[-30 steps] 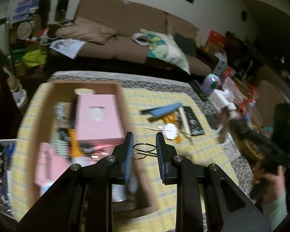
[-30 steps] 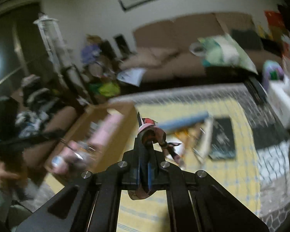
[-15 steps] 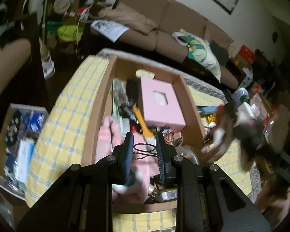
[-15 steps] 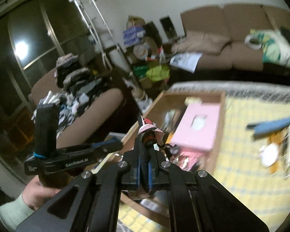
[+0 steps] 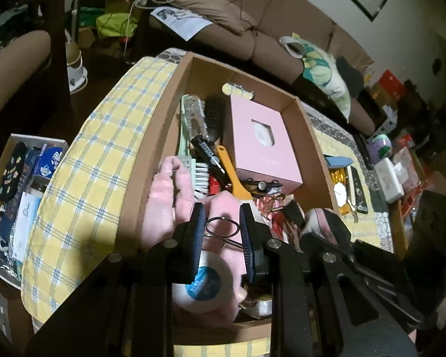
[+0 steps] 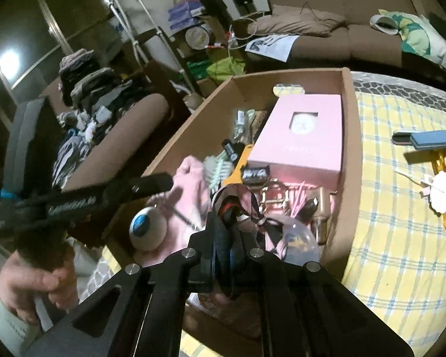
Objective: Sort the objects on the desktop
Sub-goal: 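Carry the scissors into the box with the left tool while the right tool drops the strap in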
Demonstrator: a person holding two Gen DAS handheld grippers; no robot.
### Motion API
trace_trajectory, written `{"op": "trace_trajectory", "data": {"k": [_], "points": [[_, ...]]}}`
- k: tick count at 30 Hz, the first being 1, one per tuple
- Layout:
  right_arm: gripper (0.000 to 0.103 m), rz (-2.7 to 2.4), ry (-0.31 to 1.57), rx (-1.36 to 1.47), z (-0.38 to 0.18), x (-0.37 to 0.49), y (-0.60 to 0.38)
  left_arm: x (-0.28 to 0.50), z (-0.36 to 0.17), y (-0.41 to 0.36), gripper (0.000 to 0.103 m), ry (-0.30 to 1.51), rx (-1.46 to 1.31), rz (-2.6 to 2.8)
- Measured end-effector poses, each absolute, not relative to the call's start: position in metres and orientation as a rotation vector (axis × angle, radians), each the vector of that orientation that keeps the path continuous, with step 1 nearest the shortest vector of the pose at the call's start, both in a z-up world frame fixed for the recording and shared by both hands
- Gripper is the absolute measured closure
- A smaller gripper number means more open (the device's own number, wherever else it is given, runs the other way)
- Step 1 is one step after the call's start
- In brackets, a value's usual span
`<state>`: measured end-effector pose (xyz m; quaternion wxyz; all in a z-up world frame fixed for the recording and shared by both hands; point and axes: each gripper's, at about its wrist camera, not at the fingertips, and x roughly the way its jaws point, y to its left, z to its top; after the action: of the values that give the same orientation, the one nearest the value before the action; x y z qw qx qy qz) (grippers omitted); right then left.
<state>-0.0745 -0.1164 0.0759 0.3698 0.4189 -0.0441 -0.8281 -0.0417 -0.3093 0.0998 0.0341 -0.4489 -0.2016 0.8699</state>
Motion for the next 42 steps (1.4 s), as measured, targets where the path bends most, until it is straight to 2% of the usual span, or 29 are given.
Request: {"op": "trace_trajectory", "data": {"k": [3, 5, 6, 7, 9, 10, 14, 18, 26, 27, 30, 32, 34, 35, 42], "points": [[0.096, -2.113, -0.122, 1.094, 0.073, -0.078, -0.118, -0.044, 0.100, -0.305, 0.081, -0.576, -1.397, 2.713], [0.090, -2.119, -0.110, 1.124, 0.068, -0.077, -0.116, -0.047, 0.095, -0.307, 0.079, -0.572, -1.429, 2.748], [0.068, -2.127, -0.105, 1.136, 0.068, -0.077, -0.116, -0.047, 0.094, -0.311, 0.072, -0.592, -1.438, 2.753], [0.053, -2.143, -0.098, 1.133, 0.068, -0.077, -0.115, -0.047, 0.093, -0.314, 0.065, -0.620, -1.434, 2.752], [0.034, -2.194, -0.074, 1.109, 0.075, -0.076, -0.110, -0.044, 0.097, -0.318, 0.055, -0.660, -1.396, 2.757], [0.034, -2.210, -0.068, 1.098, 0.079, -0.076, -0.107, -0.042, 0.100, -0.319, 0.049, -0.661, -1.378, 2.768], [0.034, -2.256, -0.105, 1.016, 0.102, -0.073, -0.085, -0.032, 0.113, -0.321, 0.044, -0.697, -1.304, 2.779], [0.034, -2.258, -0.169, 0.971, 0.117, -0.069, -0.066, -0.022, 0.127, -0.314, 0.036, -0.677, -1.240, 2.796], [0.033, -2.287, -0.207, 0.973, 0.129, -0.063, -0.033, -0.014, 0.139, -0.272, 0.008, -0.469, -1.202, 2.829], [0.031, -2.293, -0.198, 0.977, 0.129, -0.062, -0.029, -0.014, 0.139, -0.267, 0.001, -0.451, -1.205, 2.825], [0.026, -2.310, -0.174, 0.996, 0.129, -0.061, -0.019, -0.015, 0.140, -0.251, 0.000, -0.387, -1.208, 2.832], [0.018, -2.331, -0.148, 1.007, 0.128, -0.059, -0.014, -0.016, 0.141, -0.245, 0.000, -0.381, -1.203, 2.831], [0.003, -2.359, -0.098, 1.046, 0.125, -0.059, -0.011, -0.016, 0.143, -0.240, 0.000, -0.385, -1.201, 2.831], [0.000, -2.366, -0.084, 1.057, 0.123, -0.059, -0.008, -0.017, 0.143, -0.238, 0.000, -0.383, -1.202, 2.832], [0.000, -2.413, -0.083, 1.088, 0.119, -0.056, 0.022, -0.018, 0.140, -0.205, 0.000, -0.292, -1.232, 2.799]]}}
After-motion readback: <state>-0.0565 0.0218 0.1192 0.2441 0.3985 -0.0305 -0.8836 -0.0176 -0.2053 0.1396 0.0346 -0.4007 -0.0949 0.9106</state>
